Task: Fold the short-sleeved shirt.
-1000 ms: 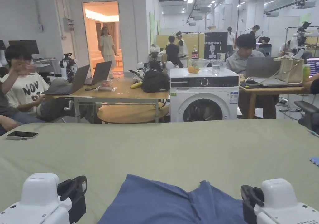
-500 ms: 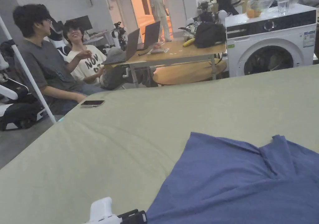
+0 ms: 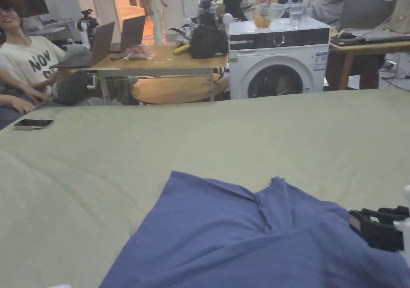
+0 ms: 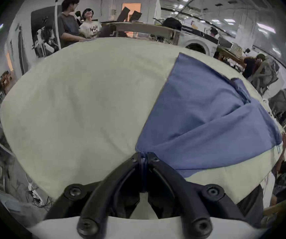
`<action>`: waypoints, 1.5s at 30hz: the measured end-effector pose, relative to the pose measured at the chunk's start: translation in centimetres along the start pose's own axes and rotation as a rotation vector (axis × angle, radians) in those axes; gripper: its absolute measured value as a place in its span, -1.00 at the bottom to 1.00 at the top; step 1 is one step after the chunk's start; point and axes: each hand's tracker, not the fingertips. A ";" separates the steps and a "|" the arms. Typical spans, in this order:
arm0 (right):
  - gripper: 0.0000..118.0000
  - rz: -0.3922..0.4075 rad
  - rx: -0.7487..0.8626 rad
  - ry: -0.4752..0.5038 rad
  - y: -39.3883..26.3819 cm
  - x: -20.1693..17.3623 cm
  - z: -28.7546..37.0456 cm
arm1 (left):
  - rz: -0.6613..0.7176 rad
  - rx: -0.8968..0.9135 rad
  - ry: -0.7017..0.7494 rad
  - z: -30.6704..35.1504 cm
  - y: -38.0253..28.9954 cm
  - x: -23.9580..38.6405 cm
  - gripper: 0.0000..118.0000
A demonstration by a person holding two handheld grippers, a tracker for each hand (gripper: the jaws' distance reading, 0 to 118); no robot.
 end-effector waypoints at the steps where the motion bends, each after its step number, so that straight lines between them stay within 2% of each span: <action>1: -0.17 0.007 -0.058 0.017 1.8 1.0 -1.9 | 0.000 -0.008 -0.006 -0.1 0.1 0.0 -1.00; 2: -0.05 0.011 -0.101 -0.006 3.1 1.7 -3.6 | -0.003 -0.013 -0.008 -0.1 0.1 -0.1 -1.00; 4: -0.05 0.011 -0.185 -0.016 5.7 3.7 -8.2 | 0.007 -0.018 -0.013 -0.3 0.0 -0.4 -1.00; 7: 0.08 -0.046 -0.351 -0.028 6.9 6.1 -14.9 | 0.043 -0.022 -0.023 -0.2 0.0 -0.6 -1.00; 10: 0.13 -0.111 -0.463 -0.038 6.1 7.1 -19.4 | 0.057 -0.035 -0.026 -0.2 0.1 -0.6 -1.00; 12: 0.14 -0.101 -0.497 -0.045 4.9 7.4 -21.3 | 0.052 -0.042 -0.025 -0.3 0.2 -0.6 -1.00; 13: 0.14 -0.074 -0.515 -0.080 4.3 7.1 -21.8 | 0.047 -0.046 -0.026 -0.3 0.3 -0.6 -1.00; 15: 0.12 -0.027 -0.441 -0.122 4.3 6.1 -20.4 | 0.047 -0.049 -0.028 -0.3 0.3 -0.7 -1.00; 17: -0.12 -0.028 -0.432 -0.066 4.5 5.9 -19.5 | 0.043 -0.044 -0.030 -0.4 0.2 -0.7 -1.00; 18: -0.39 -0.037 -0.427 -0.055 4.5 5.6 -19.1 | 0.051 -0.036 -0.029 -0.5 0.1 -0.7 -1.00; 19: -1.00 -0.040 -0.432 -0.056 4.5 5.5 -18.5 | 0.061 -0.030 -0.030 -0.4 0.0 -0.7 -1.00; 20: -1.00 -0.036 -0.427 -0.042 4.5 5.4 -18.0 | 0.069 -0.026 -0.032 -0.3 0.0 -0.7 -1.00; 22: -1.00 0.001 -0.353 -0.087 4.9 4.7 -16.3 | 0.104 -0.010 -0.059 0.0 -0.4 -1.2 -1.00; 25: -1.00 -0.024 -0.259 -0.052 6.5 4.3 -12.4 | 0.227 0.053 -0.151 1.3 -0.9 -1.8 -1.00; 28: -1.00 -0.023 -0.136 -0.013 9.2 3.9 -6.9 | 0.229 0.263 -0.167 5.4 0.1 -1.0 -1.00; 30: -1.00 -0.025 -0.064 -0.001 11.1 3.7 -3.5 | 0.242 0.404 -0.265 9.1 1.9 -0.5 -1.00; 33: -1.00 -0.021 0.066 -0.022 14.2 2.5 2.1 | 0.154 0.572 -0.267 14.2 6.6 1.5 -1.00; 36: -1.00 -0.021 0.205 -0.052 17.6 1.8 6.3 | 0.097 0.656 -0.324 17.3 12.1 2.5 -1.00; 39: -1.00 0.008 0.304 -0.118 21.3 1.4 9.5 | 0.006 0.748 -0.261 19.6 18.2 3.0 -1.00; 42: -1.00 0.039 0.382 -0.185 24.9 1.2 11.4 | 0.002 0.799 -0.224 20.4 24.4 2.4 -1.00; 45: -1.00 0.024 0.424 -0.215 28.5 1.4 11.6 | -0.041 0.816 -0.158 20.8 30.4 2.4 -1.00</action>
